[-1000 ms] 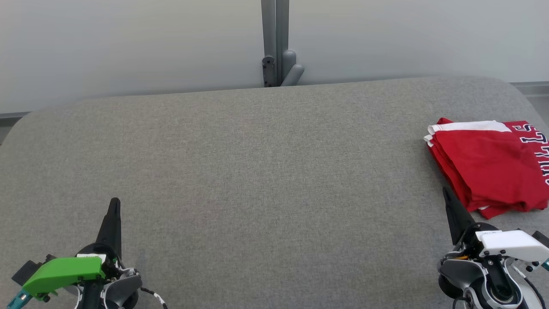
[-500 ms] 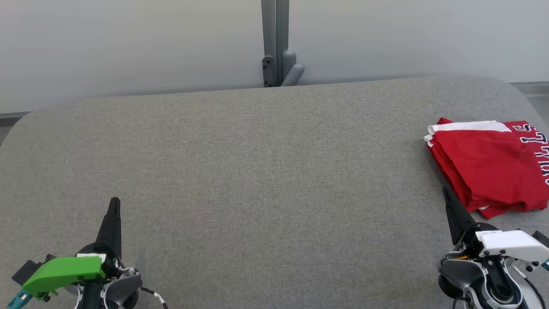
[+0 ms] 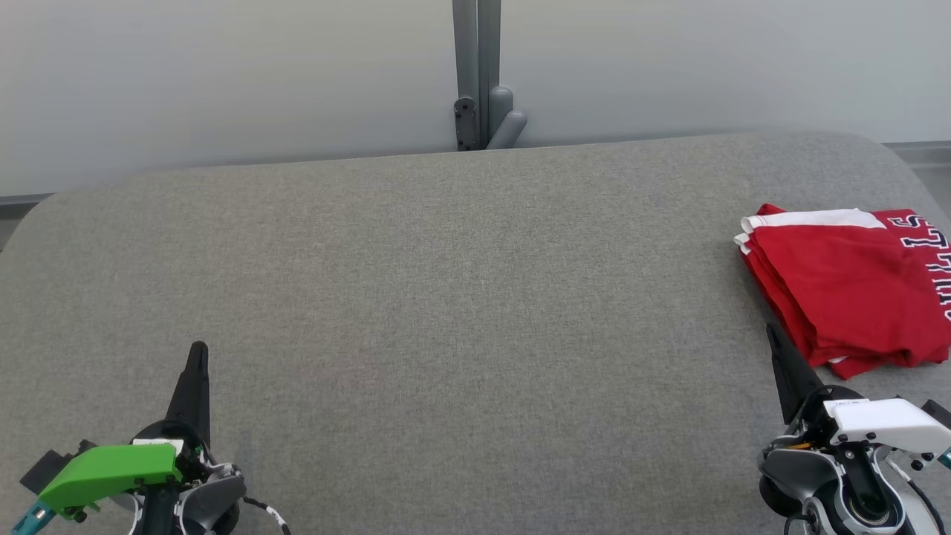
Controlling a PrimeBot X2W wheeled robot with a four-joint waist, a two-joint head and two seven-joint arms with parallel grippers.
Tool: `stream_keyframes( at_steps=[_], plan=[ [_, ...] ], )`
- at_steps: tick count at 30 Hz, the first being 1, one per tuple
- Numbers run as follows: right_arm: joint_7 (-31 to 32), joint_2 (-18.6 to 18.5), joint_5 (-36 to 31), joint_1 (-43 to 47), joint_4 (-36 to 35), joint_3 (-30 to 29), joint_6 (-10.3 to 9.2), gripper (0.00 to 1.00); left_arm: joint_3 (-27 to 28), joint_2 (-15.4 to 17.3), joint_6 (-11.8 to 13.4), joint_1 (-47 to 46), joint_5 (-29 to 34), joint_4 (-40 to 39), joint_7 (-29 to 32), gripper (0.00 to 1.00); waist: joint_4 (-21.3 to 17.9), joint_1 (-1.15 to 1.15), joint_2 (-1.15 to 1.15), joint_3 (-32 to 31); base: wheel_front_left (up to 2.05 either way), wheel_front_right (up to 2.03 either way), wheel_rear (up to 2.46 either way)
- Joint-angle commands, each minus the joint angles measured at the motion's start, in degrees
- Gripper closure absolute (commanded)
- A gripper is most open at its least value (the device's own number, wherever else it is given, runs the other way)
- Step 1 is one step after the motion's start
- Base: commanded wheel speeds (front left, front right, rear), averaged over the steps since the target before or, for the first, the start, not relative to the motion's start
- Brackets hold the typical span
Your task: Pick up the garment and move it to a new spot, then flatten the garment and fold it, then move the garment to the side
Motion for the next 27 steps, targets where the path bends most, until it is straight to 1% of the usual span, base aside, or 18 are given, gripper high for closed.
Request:
stream_keyframes(
  at_steps=[1,27],
  plan=[
    [0.27,-0.28,0.42,-0.27,-0.22,0.01,0.02,1.00,0.30,0.07,0.00,-0.72,0.32,-0.01,0.27,1.00,0.00,0.00,0.62,0.00,0.00,0.00,0.00],
    [0.26,-0.28,0.42,-0.26,-0.22,0.01,0.02,1.00,0.47,-0.04,0.00,-0.73,0.42,0.00,0.37,1.00,0.00,0.00,0.62,0.00,0.00,0.00,0.00]
  ],
)
